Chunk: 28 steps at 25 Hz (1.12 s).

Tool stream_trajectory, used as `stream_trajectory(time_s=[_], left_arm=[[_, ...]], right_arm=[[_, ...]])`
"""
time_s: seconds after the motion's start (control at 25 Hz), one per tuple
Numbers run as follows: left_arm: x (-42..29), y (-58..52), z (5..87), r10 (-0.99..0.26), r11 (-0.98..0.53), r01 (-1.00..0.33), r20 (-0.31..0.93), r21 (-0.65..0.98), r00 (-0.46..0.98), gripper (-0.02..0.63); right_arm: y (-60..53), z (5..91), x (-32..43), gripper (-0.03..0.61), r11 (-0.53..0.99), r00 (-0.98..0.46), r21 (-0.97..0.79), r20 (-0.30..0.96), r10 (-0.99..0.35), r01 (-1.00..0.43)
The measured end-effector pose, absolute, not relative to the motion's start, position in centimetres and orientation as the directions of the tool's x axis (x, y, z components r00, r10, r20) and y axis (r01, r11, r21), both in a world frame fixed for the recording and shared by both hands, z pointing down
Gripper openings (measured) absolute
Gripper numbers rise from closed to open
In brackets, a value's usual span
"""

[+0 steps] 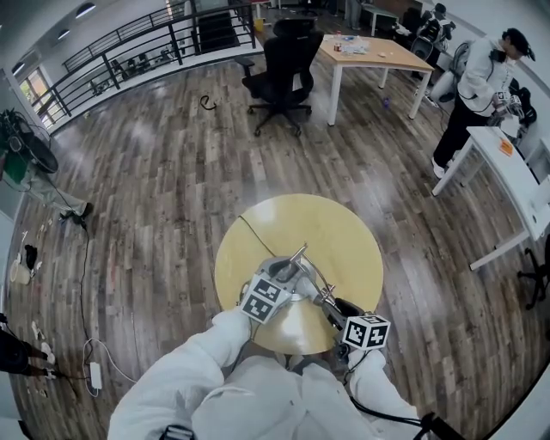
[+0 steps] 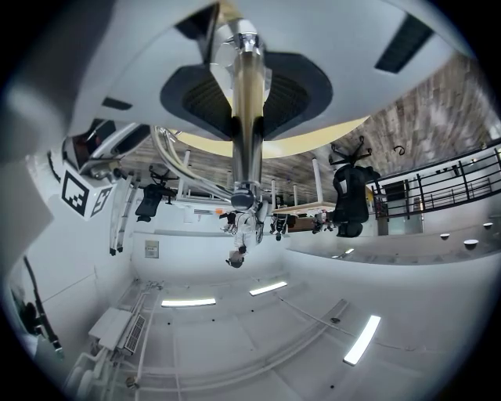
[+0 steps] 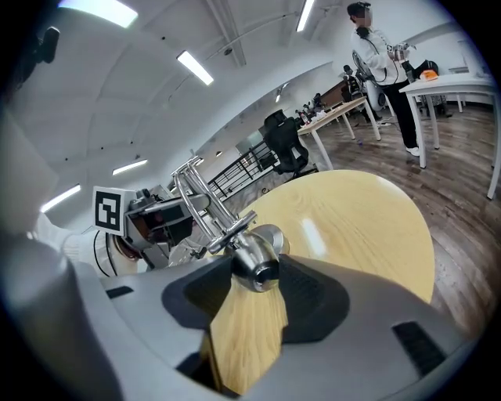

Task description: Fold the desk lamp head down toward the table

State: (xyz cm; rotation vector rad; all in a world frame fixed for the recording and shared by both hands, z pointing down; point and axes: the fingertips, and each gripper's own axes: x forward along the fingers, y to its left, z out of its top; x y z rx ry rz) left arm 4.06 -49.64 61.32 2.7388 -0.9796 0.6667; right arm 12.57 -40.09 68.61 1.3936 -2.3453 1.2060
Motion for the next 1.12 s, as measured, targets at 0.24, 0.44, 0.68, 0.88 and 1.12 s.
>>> stream_trajectory(time_s=[0.24, 0.44, 0.68, 0.88, 1.12], left_arm=[[3.6, -49.6, 61.6, -0.573, -0.768, -0.640, 0.453, -0.006, 0.683, 0.124], [3.7, -49.2, 61.9, -0.567, -0.737, -0.669, 0.448, 0.099, 0.691, 0.124], [0.8, -48.5, 60.7, -0.672, -0.657, -0.752, 0.416, 0.048, 0.613, 0.124], [-3.8, -46.7, 59.1, -0.783, -0.427, -0.891, 0.429, 0.157, 0.450, 0.045], [-4.0, -42.8, 59.9, -0.783, -0.366, -0.905, 0.454, 0.215, 0.425, 0.002]], right_arm=[[-40.1, 68.8, 12.2, 0.175, 0.255, -0.568, -0.565, 0.492, -0.660, -0.785], [-40.0, 68.9, 12.8, 0.176, 0.276, -0.580, -0.553, 0.506, -0.639, -0.786], [-40.7, 65.7, 15.1, 0.175, 0.280, -0.501, -0.442, 0.537, -0.679, -0.853], [-42.1, 59.5, 14.6, 0.025, 0.239, -0.374, -0.334, 0.435, -0.819, -0.912], [-41.1, 58.0, 10.3, 0.013, 0.283, -0.405, -0.339, 0.379, -0.832, -0.897]])
